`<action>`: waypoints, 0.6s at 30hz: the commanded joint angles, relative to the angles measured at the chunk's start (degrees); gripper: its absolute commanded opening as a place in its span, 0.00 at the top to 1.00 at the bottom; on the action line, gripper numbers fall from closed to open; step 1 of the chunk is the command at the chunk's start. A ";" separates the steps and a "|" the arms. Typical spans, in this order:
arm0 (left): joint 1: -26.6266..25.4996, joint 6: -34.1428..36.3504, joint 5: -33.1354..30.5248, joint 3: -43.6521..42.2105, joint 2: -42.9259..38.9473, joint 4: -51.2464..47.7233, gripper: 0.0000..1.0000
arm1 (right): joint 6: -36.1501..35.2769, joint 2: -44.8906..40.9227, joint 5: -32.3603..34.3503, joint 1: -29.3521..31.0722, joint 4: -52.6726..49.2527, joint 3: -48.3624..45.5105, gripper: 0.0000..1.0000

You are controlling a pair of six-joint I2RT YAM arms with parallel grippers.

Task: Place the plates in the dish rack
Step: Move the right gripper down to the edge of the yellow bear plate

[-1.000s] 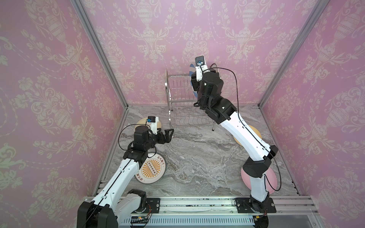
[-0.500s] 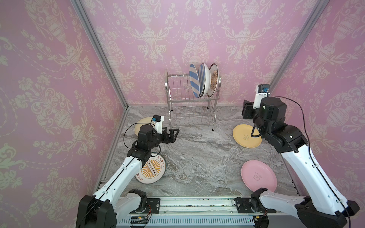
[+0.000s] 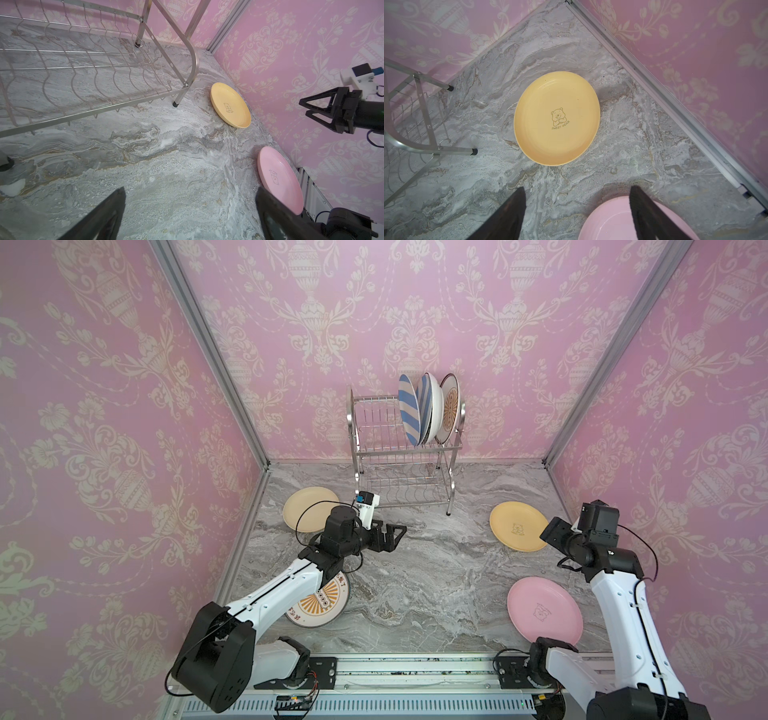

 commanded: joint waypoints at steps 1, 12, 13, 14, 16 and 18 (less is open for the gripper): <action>-0.41 -2.88 3.51 -0.17 2.46 4.73 0.01 | 4.37 3.80 -8.37 -5.90 10.65 -2.79 0.22; -0.25 4.31 2.63 2.78 -0.26 -1.23 0.01 | 0.92 19.38 -14.11 -10.85 13.39 1.87 0.27; -0.25 4.29 3.12 2.80 -0.08 -1.03 0.01 | 0.89 19.60 -13.96 -11.36 13.61 1.34 0.27; -0.25 4.14 3.40 2.66 0.06 -0.52 0.01 | 1.10 19.95 -14.15 -11.98 14.50 0.38 0.27; -0.25 3.89 3.30 2.28 0.44 0.47 0.01 | 1.35 21.60 -15.15 -12.79 16.19 -0.99 0.27; -0.18 4.49 3.15 2.16 0.63 0.61 0.01 | 1.04 24.41 -16.49 -13.44 17.29 -1.32 0.28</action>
